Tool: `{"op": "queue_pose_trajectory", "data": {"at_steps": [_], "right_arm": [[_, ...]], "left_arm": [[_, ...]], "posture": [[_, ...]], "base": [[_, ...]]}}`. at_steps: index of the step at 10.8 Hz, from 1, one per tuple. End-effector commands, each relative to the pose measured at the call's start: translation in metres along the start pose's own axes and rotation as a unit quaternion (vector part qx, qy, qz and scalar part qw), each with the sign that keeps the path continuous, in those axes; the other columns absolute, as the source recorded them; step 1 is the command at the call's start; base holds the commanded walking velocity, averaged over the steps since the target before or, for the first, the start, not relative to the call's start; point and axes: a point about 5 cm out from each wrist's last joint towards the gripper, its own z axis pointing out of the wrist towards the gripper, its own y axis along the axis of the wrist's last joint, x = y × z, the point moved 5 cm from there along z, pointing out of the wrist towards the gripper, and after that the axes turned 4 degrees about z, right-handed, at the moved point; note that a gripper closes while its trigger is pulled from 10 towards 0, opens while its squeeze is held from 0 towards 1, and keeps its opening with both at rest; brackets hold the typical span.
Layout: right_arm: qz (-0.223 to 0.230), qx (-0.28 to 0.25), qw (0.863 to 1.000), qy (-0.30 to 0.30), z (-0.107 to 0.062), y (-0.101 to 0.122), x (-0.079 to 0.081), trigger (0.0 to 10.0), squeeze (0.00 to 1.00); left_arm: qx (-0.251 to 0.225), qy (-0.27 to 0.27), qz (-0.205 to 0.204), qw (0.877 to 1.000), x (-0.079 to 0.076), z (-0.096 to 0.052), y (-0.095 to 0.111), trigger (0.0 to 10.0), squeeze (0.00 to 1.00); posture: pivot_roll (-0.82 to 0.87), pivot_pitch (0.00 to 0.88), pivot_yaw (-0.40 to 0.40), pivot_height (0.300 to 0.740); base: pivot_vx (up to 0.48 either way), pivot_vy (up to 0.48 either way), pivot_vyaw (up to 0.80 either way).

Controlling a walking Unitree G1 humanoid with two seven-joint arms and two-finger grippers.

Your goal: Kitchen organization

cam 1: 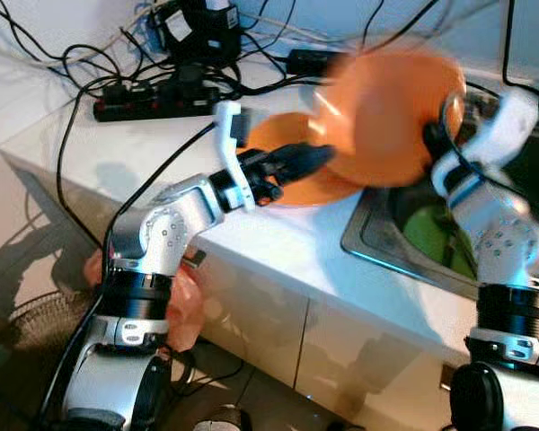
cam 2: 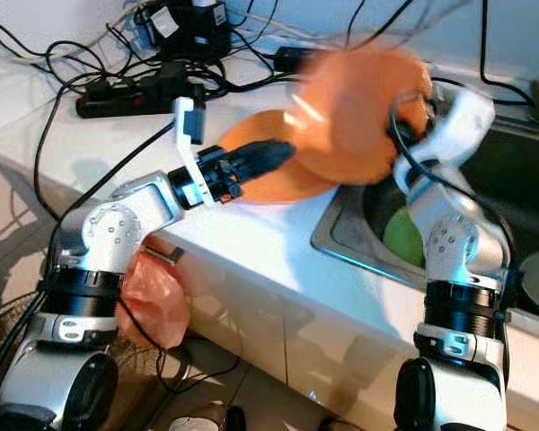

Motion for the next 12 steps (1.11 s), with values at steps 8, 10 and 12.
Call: {"op": "queue_pose_trajectory", "data": {"at_steps": [8,10,12], "right_arm": [[-0.07,-0.041,0.976,-0.201,-0.006,0.007,-0.088,0.0,0.0],[-0.118,-0.013,0.961,-0.251,-0.014,-0.005,-0.113,0.0,0.0],[-0.142,0.011,0.949,-0.28,-0.021,-0.018,-0.132,0.0,0.0]], "left_arm": [[0.071,-0.018,0.019,0.997,-0.012,-0.009,-0.022,10.0,1.0],[0.113,-0.021,0.033,0.993,-0.013,-0.012,-0.038,10.0,1.0],[0.132,-0.007,0.057,0.99,-0.01,-0.009,-0.05,10.0,0.99]], "posture": [[0.08,0.075,0.05,0.74],[0.08,0.076,0.049,0.74],[0.08,0.077,0.05,0.74]], "base": [[0.0,0.0,0.0],[0.0,0.0,0.0],[0.0,0.0,0.0]]}}
